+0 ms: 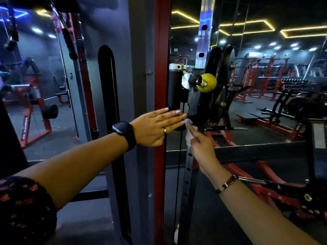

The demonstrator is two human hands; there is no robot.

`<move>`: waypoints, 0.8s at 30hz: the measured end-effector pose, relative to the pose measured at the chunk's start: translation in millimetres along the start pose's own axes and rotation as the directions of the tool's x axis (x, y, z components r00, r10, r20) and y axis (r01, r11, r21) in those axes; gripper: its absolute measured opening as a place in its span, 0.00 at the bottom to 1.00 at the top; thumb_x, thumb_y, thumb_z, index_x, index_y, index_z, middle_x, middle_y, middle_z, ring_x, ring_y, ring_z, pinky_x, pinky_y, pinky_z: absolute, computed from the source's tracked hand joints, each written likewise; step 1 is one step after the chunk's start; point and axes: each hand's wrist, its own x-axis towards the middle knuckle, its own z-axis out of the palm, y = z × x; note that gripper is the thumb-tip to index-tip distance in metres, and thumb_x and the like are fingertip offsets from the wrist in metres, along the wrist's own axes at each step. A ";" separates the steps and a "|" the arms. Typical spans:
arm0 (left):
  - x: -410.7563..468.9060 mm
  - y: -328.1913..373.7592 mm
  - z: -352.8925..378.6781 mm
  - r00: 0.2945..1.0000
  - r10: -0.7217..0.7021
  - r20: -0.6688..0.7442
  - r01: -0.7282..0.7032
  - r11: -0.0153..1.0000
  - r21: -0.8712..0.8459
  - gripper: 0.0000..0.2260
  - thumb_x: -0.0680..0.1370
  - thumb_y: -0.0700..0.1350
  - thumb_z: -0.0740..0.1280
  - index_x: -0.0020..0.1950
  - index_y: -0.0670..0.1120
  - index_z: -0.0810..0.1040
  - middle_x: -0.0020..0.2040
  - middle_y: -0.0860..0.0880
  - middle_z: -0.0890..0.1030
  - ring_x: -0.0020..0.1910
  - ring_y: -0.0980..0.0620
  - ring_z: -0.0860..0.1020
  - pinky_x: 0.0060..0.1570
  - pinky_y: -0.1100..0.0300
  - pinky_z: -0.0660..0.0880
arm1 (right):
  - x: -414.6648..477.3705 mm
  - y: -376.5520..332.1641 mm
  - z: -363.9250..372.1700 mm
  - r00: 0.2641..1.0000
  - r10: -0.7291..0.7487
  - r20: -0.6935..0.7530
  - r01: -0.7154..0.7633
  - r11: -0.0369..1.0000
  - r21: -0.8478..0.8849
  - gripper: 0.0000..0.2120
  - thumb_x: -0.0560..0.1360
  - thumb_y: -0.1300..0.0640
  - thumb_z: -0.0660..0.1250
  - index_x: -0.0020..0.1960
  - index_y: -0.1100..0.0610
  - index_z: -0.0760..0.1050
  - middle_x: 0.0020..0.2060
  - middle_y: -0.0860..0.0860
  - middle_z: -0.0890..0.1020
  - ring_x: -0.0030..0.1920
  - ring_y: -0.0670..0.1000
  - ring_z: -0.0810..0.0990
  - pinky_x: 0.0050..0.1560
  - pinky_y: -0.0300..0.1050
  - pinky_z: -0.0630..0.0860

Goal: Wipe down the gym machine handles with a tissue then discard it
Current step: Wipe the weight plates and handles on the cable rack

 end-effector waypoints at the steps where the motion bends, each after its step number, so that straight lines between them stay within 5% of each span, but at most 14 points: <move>1: -0.5 4.4 -2.0 1.000 -0.025 0.004 0.025 0.998 -0.051 0.33 0.72 0.47 0.57 0.77 0.41 0.56 0.78 0.44 0.58 0.77 0.46 0.54 0.75 0.49 0.51 | -2.2 -7.2 -0.7 0.999 0.048 0.000 -0.048 0.992 0.114 0.28 0.76 0.75 0.52 0.67 0.54 0.73 0.65 0.41 0.71 0.60 0.33 0.71 0.57 0.22 0.66; 4: -0.2 16.3 -9.7 0.993 -0.116 0.029 0.119 0.972 -0.202 0.31 0.73 0.47 0.56 0.76 0.40 0.61 0.76 0.42 0.63 0.75 0.44 0.59 0.75 0.49 0.53 | -6.9 -21.4 -8.1 0.982 0.174 0.075 -0.189 0.877 0.441 0.25 0.75 0.77 0.51 0.56 0.57 0.80 0.55 0.50 0.83 0.54 0.43 0.81 0.56 0.35 0.75; 7: 3.8 24.1 -21.2 0.970 -0.232 0.071 0.241 0.888 -0.391 0.28 0.75 0.46 0.56 0.74 0.38 0.65 0.74 0.41 0.66 0.75 0.44 0.60 0.74 0.49 0.55 | -11.4 -33.5 -18.9 0.949 0.285 0.133 -0.310 0.775 0.551 0.22 0.73 0.76 0.51 0.54 0.62 0.79 0.48 0.56 0.84 0.48 0.52 0.83 0.49 0.42 0.79; 13: 16.5 45.5 -46.9 0.835 -0.479 0.270 0.483 0.405 -0.776 0.27 0.79 0.45 0.57 0.77 0.42 0.58 0.76 0.50 0.56 0.77 0.57 0.48 0.74 0.69 0.47 | -21.0 -52.3 -28.3 0.919 0.273 0.285 -0.394 0.676 0.622 0.20 0.74 0.73 0.48 0.50 0.65 0.78 0.44 0.59 0.84 0.43 0.54 0.84 0.46 0.44 0.81; 16: 26.5 67.3 -59.8 0.693 -0.567 0.444 0.557 0.030 -0.830 0.27 0.81 0.40 0.60 0.77 0.50 0.54 0.76 0.54 0.55 0.76 0.61 0.49 0.71 0.73 0.50 | -19.7 -59.2 -36.5 0.901 0.267 0.343 -0.426 0.700 0.573 0.18 0.76 0.72 0.50 0.52 0.65 0.78 0.45 0.59 0.84 0.44 0.54 0.84 0.45 0.46 0.82; 20: 43.2 91.1 -78.8 0.386 -0.655 0.649 0.466 -0.469 -0.750 0.23 0.81 0.38 0.62 0.76 0.48 0.63 0.69 0.46 0.73 0.67 0.54 0.72 0.68 0.61 0.67 | -21.5 -61.9 -45.9 0.882 0.253 0.398 -0.432 0.773 0.465 0.16 0.77 0.72 0.53 0.53 0.64 0.77 0.45 0.57 0.84 0.44 0.53 0.84 0.40 0.44 0.82; 24: 52.7 115.8 -95.9 0.148 -0.590 0.794 0.234 -0.759 -0.607 0.08 0.81 0.39 0.62 0.57 0.46 0.79 0.55 0.44 0.81 0.56 0.48 0.77 0.66 0.49 0.70 | -35.4 -59.5 -47.2 0.854 0.247 0.457 -0.447 0.799 0.402 0.14 0.77 0.74 0.55 0.54 0.64 0.76 0.46 0.57 0.83 0.44 0.53 0.84 0.39 0.41 0.81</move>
